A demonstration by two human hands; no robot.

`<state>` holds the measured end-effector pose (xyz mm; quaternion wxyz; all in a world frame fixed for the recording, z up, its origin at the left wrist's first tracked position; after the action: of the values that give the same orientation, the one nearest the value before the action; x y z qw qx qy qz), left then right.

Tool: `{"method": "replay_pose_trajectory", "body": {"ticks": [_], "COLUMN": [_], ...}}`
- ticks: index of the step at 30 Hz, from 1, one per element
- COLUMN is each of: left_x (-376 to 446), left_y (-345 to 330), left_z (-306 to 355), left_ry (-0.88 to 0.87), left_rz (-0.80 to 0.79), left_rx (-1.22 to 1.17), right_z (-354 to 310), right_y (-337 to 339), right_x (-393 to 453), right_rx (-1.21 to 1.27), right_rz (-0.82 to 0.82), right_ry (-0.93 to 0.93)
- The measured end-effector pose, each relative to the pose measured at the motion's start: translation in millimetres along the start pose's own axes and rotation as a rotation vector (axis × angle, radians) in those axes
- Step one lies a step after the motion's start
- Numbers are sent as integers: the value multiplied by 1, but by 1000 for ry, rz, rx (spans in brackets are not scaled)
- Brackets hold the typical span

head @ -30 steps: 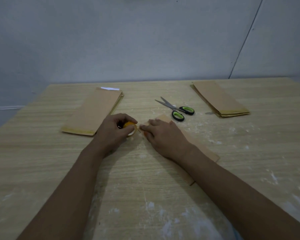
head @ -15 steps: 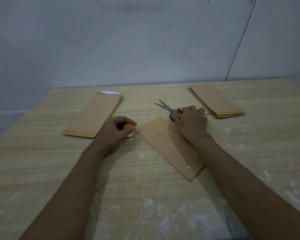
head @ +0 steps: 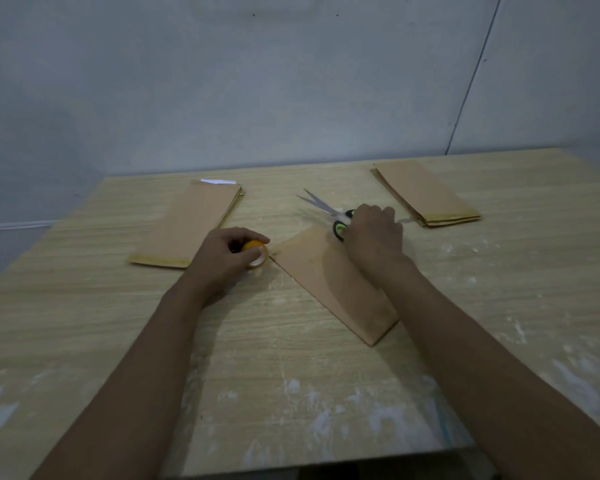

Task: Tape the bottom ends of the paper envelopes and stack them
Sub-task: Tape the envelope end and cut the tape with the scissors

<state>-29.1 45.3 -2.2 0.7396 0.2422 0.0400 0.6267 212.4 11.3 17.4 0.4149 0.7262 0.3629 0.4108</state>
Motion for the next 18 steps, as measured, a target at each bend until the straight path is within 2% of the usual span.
{"method": "replay_pose_trajectory", "body": {"ticks": [4, 8, 18], "left_x": [0, 0, -3], "left_y": [-1, 0, 0], "left_z": [1, 2, 2], "left_ry": [4, -3, -7], "left_rz": [20, 37, 38], "left_rx": [4, 7, 12], "right_z": [-11, -12, -4], "right_y": [19, 32, 35], "right_x": [-25, -62, -95], "right_rx": [100, 79, 37], "right_rz": [23, 43, 24], "right_ry": [160, 298, 302]}}
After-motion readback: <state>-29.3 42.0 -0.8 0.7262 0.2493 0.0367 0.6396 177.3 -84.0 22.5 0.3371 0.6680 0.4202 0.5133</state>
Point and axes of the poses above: each hand's wrist, its own x-axis towards the middle knuckle, its own y-axis out of the back of the hand, z = x × y, the point moved 5 cm from there along x, towards the middle knuckle, and after that the axes turned 5 degrees about z, right-handed, at the moved point
